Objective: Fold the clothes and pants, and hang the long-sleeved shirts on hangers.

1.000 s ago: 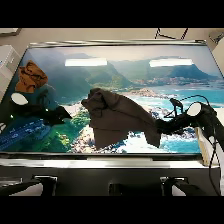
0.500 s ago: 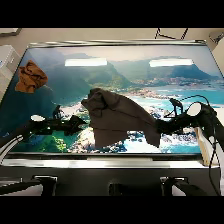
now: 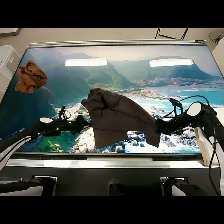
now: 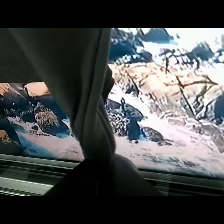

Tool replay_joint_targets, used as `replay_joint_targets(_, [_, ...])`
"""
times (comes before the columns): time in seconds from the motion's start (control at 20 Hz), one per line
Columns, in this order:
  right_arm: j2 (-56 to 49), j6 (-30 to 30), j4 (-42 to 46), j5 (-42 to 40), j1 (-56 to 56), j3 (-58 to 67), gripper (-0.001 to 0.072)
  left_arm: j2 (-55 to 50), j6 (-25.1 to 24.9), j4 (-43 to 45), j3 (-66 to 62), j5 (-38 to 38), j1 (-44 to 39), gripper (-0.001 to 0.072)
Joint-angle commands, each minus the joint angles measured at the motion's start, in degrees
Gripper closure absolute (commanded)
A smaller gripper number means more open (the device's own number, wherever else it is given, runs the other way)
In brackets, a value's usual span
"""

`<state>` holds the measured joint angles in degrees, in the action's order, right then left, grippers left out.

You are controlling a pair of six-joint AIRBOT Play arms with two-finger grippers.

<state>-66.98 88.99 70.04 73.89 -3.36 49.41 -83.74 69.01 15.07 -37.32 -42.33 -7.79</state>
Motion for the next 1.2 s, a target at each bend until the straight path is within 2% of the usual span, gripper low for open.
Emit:
replay_joint_targets(0.0, [0.0, 0.0, 0.0, 0.5, 0.0, 0.0, 0.0676, -0.2, -0.1, -1.1, 0.0, 1.9, -0.8, 0.0663])
replay_joint_targets(0.05, [0.0, -0.1, 0.0, 0.9, 0.0, 0.0, 0.0676, -0.1, -0.7, -1.2, 0.0, 1.9, -0.8, 0.0684])
replay_joint_targets(0.3, [0.0, -0.3, 0.0, 0.9, 0.0, 0.1, 0.0676, 2.0, -4.4, -1.2, -2.7, 0.3, -0.8, 0.0688])
replay_joint_targets(0.4, [0.1, -2.6, 0.2, 2.0, 0.0, 2.1, 0.0677, 5.4, -7.0, -1.1, -5.7, -0.2, -0.7, 0.0688])
replay_joint_targets(0.5, [0.1, -5.1, 0.3, 4.5, 0.0, 8.6, 0.0677, 10.9, -9.8, -1.0, -11.3, -0.2, 0.0, 0.0689])
replay_joint_targets(0.65, [0.4, -8.8, 1.7, 4.5, 0.0, 28.7, 0.0677, 19.6, -11.6, -1.0, -27.6, 0.9, 3.7, 0.0689])
replay_joint_targets(0.75, [1.0, -9.8, 2.4, -1.5, 0.0, 45.4, 0.0677, 23.7, -11.6, -1.0, -42.7, 5.2, 6.2, 0.0688])
replay_joint_targets(0.9, [2.8, -8.5, 2.4, -16.7, 0.0, 67.3, 0.0677, 26.0, -12.7, -0.9, -65.8, 12.2, 7.8, 0.0688])
replay_joint_targets(1.05, [7.6, -6.5, -0.6, -29.9, 0.0, 72.7, 0.0677, 26.0, -12.9, -0.8, -80.2, 12.8, 7.8, 0.0689])
replay_joint_targets(1.15, [10.4, -6.5, -0.8, -32.5, 0.0, 72.7, 0.0677, 27.1, -12.9, -0.8, -82.4, 12.9, 7.8, 0.0689])
